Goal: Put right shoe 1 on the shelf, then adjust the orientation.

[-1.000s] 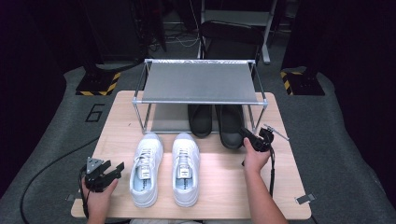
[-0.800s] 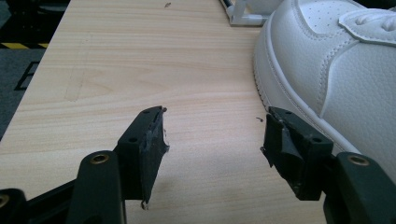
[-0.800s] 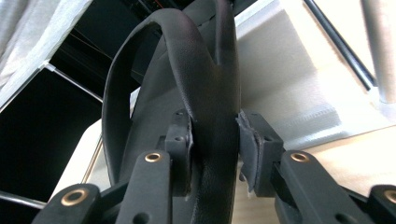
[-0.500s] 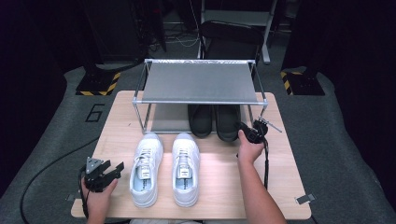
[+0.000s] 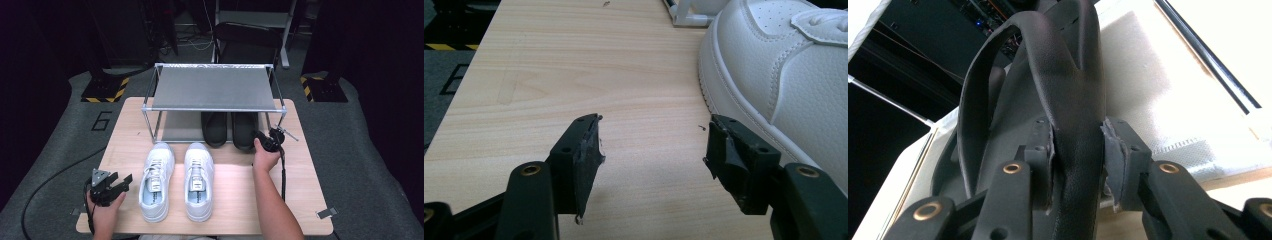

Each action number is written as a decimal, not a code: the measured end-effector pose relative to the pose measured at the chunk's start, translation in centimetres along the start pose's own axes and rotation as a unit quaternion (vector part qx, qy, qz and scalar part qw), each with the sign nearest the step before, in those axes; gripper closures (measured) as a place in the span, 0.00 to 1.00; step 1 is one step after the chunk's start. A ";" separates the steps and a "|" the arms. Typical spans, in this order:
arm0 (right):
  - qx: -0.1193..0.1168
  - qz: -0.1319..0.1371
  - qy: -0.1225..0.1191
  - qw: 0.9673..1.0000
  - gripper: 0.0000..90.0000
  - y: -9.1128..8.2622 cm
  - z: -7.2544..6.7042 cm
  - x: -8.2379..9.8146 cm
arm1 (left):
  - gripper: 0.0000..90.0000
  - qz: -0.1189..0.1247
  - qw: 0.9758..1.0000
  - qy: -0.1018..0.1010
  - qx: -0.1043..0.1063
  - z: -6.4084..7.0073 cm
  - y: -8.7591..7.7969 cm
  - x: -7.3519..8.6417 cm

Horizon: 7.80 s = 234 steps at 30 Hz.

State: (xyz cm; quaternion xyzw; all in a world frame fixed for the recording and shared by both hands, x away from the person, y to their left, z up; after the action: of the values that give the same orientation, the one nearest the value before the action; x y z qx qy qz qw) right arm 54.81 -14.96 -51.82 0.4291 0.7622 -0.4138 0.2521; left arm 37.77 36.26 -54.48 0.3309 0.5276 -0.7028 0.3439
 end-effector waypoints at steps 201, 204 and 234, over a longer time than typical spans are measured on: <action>-0.120 -0.034 -0.180 0.976 0.54 -16.4 2.4 9.1 | 0.69 -0.038 0.995 0.019 0.085 8.3 -3.2 -0.5; -0.120 -0.039 -0.177 0.976 0.53 -16.3 2.4 9.2 | 0.72 -0.043 0.995 0.023 0.082 8.3 -3.1 -0.7; -0.124 -0.046 -0.149 0.980 0.52 -15.9 2.9 9.5 | 0.74 -0.090 0.992 0.037 0.076 7.8 -1.5 -1.0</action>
State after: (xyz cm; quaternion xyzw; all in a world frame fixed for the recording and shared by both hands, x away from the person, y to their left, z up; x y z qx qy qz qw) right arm 36.39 -17.78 -53.79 0.2926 0.7803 -0.3866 0.3950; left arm 36.29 29.15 -51.13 0.3331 0.5126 -0.7562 0.2333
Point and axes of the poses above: each handheld gripper's, and its own axes: y roughly forward along the jaws, x roughly out of its underside, z roughly to its right, the point moved 4 cm from there along y, roughly forward along the jaws, and after that the axes turned 7 degrees about -y, right-handed, at the moved point
